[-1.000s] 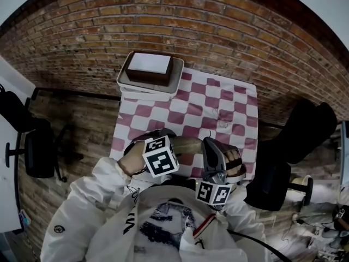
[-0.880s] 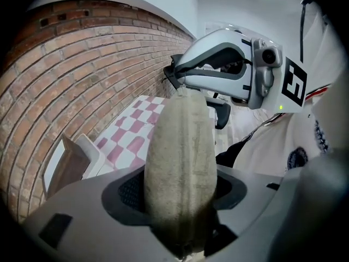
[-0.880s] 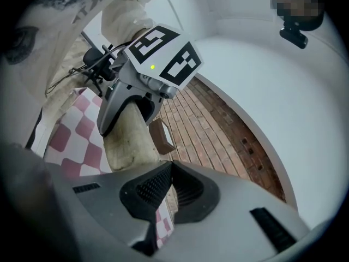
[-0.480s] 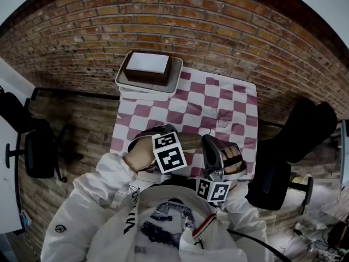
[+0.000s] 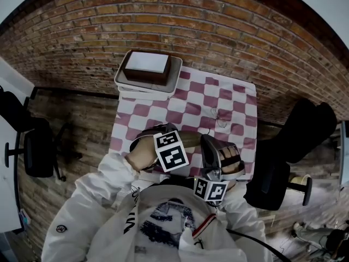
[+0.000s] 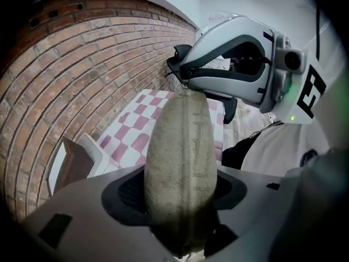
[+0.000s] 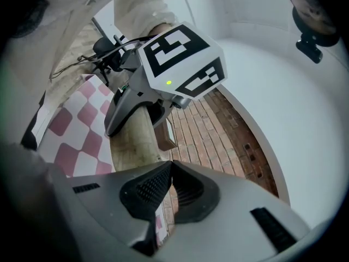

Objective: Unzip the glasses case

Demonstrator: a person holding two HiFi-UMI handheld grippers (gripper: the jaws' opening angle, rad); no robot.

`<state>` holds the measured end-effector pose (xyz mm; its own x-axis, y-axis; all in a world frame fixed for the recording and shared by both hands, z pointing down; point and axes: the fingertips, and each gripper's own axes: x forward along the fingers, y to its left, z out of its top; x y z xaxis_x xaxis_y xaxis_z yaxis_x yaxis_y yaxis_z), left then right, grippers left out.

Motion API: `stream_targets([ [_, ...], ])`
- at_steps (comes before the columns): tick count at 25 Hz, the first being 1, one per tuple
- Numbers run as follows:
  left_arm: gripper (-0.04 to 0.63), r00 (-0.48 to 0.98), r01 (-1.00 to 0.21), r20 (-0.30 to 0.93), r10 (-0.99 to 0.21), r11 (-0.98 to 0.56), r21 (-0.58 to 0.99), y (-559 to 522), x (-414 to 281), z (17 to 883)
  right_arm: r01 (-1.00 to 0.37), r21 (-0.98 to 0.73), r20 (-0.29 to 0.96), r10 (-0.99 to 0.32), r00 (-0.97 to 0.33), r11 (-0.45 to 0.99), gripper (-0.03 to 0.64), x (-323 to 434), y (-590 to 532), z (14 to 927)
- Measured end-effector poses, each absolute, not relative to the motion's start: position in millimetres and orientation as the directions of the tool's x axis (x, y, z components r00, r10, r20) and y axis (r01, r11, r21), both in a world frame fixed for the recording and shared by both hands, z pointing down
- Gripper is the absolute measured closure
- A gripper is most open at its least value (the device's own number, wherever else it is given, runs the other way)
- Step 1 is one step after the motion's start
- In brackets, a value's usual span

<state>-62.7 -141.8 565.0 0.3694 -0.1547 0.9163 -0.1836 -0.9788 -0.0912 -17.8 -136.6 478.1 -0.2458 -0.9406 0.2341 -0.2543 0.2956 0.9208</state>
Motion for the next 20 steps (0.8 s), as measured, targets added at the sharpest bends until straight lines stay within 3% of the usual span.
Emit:
stream_targets([
  [14, 0.304, 0.457, -0.208, 0.876, -0.153, -0.976, -0.062, -144, -37, 552, -0.529, 0.714, 0.302, -0.884, -0.357, 0.458, 0.594, 9, -143, 462],
  [20, 0.304, 0.472, -0.259, 0.868, -0.155, -0.965, -0.032, -150, -26, 551, -0.603, 0.597, 0.338, -0.848, -0.409, 0.529, 0.492, 30, -150, 452],
])
